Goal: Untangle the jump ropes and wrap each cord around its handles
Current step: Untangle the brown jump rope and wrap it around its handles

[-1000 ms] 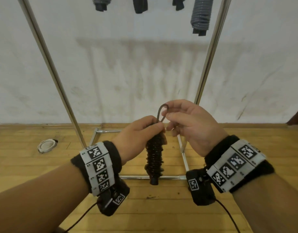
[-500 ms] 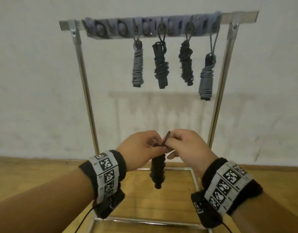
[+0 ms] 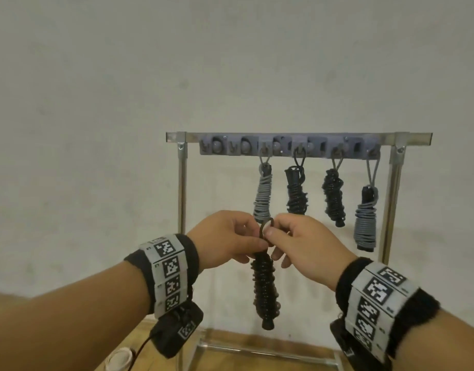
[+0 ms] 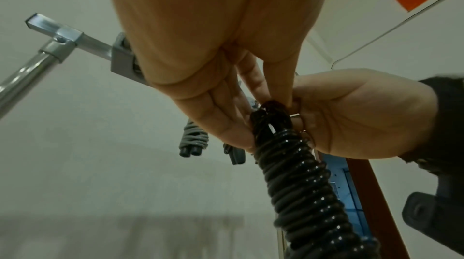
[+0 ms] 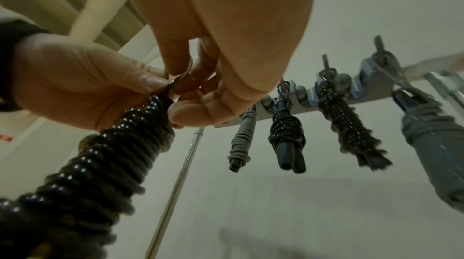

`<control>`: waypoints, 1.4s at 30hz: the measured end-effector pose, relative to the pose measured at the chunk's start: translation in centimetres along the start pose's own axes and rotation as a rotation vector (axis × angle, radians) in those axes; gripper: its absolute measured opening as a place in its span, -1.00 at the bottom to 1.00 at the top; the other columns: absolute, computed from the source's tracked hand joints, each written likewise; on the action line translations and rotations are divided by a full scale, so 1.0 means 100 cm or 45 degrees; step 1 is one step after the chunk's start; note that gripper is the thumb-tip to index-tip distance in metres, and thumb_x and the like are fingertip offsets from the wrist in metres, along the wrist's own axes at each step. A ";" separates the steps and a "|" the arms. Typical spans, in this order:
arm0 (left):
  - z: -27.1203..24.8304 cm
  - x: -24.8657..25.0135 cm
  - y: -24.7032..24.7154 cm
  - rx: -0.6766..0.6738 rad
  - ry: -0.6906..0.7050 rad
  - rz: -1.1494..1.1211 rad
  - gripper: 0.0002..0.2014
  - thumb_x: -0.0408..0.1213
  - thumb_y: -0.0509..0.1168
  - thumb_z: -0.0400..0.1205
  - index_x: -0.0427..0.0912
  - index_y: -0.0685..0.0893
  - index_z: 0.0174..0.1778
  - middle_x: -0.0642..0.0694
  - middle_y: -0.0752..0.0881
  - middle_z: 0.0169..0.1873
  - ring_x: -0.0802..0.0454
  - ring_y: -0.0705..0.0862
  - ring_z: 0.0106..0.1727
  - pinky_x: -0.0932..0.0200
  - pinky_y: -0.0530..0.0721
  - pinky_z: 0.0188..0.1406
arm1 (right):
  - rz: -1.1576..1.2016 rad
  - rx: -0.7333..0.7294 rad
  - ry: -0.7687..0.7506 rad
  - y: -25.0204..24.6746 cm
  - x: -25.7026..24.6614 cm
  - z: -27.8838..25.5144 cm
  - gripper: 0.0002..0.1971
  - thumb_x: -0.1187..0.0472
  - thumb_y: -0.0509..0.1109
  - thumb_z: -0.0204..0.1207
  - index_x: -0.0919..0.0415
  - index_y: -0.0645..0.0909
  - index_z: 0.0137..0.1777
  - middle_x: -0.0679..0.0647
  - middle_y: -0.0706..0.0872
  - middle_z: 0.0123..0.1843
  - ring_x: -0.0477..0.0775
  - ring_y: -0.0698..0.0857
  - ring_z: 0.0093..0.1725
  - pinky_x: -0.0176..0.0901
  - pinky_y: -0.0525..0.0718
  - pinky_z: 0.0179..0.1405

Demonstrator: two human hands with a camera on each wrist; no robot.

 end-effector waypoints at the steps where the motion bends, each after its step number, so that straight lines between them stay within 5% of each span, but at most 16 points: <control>1: 0.003 0.001 -0.006 0.006 0.007 -0.010 -0.85 -0.21 0.58 0.65 0.09 0.83 -0.21 -0.07 0.92 -0.11 -0.16 0.89 0.05 -0.23 0.86 0.21 | -0.030 0.003 -0.024 0.000 -0.003 0.006 -0.78 0.09 0.34 0.73 0.19 0.70 -0.07 0.03 0.81 -0.19 -0.08 0.81 -0.29 -0.15 0.82 -0.29; 6: 0.022 0.000 -0.034 0.222 0.090 -0.076 -0.86 -0.05 0.54 0.67 0.04 0.86 -0.18 -0.09 0.89 -0.14 -0.11 0.83 -0.09 -0.25 0.84 0.23 | -0.119 0.089 -0.077 -0.002 -0.014 0.045 -0.75 0.06 0.29 0.74 0.20 0.66 -0.06 0.03 0.81 -0.24 -0.03 0.81 -0.37 0.07 0.84 -0.17; 10: 0.046 -0.002 -0.047 0.480 0.129 -0.067 -0.84 -0.06 0.45 0.68 0.02 0.82 -0.19 -0.10 0.89 -0.16 -0.22 0.85 0.02 -0.35 0.81 0.22 | -0.372 0.205 -0.202 0.000 -0.021 0.081 -0.71 0.02 0.26 0.73 0.18 0.57 -0.14 0.07 0.74 -0.28 0.10 0.76 -0.30 0.14 0.77 -0.19; 17: 0.085 0.000 -0.072 0.711 0.200 -0.106 -0.84 -0.21 0.39 0.71 -0.05 0.77 -0.19 -0.05 0.86 -0.27 -0.18 0.86 -0.11 -0.27 0.89 0.05 | -0.544 0.398 -0.334 -0.003 -0.026 0.129 -0.74 0.04 0.21 0.72 0.07 0.52 -0.21 -0.02 0.62 -0.37 0.03 0.62 -0.36 0.03 0.70 -0.32; 22: 0.104 0.002 -0.091 0.796 0.236 -0.154 -0.83 -0.10 0.41 0.65 0.12 0.77 -0.28 0.05 0.83 -0.32 -0.10 0.87 -0.12 -0.25 0.91 0.03 | -0.359 0.455 -0.291 -0.001 -0.032 0.162 -0.68 0.04 0.20 0.75 0.14 0.58 -0.20 -0.02 0.58 -0.44 -0.02 0.51 -0.48 -0.11 0.47 -0.47; 26: 0.116 0.007 -0.102 0.926 0.223 -0.164 -0.83 -0.01 0.39 0.59 0.08 0.78 -0.28 -0.01 0.83 -0.34 -0.26 0.83 -0.13 -0.33 0.87 0.06 | -0.305 0.475 -0.251 0.001 -0.046 0.187 -0.60 0.04 0.19 0.76 0.17 0.56 -0.30 -0.04 0.53 -0.48 -0.05 0.46 -0.51 -0.13 0.36 -0.49; 30: 0.131 0.006 -0.110 1.014 0.171 -0.039 -0.76 -0.06 0.39 0.67 0.00 0.75 -0.31 0.17 0.70 -0.51 0.04 0.66 -0.36 -0.08 0.77 -0.17 | -0.394 0.512 -0.206 0.003 -0.056 0.203 -0.53 0.14 0.18 0.74 0.11 0.35 -0.47 -0.08 0.40 -0.55 -0.13 0.36 -0.58 -0.29 0.21 -0.59; 36: 0.147 -0.006 -0.111 0.966 0.057 0.076 -0.72 -0.13 0.38 0.72 -0.20 0.77 -0.24 0.02 0.67 -0.47 0.03 0.60 -0.39 0.08 0.58 -0.29 | -0.382 0.362 -0.030 0.007 -0.051 0.213 -0.76 0.18 0.18 0.72 0.27 0.53 -0.15 0.19 0.60 -0.20 0.21 0.58 -0.20 -0.03 0.54 -0.22; 42: 0.146 -0.021 -0.105 0.890 0.000 0.201 -0.76 -0.09 0.35 0.76 -0.04 0.72 -0.22 -0.03 0.74 -0.32 0.03 0.67 -0.32 0.13 0.58 -0.26 | -0.422 0.264 0.092 0.019 -0.043 0.208 -0.76 0.30 0.18 0.70 0.36 0.63 -0.12 0.18 0.69 -0.22 0.16 0.72 -0.21 -0.04 0.71 -0.21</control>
Point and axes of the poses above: each hand's wrist, its own z-axis towards the middle knuckle, its own y-axis out of the palm, x = y × z, the point moved 1 cm from there along z, towards the middle knuckle
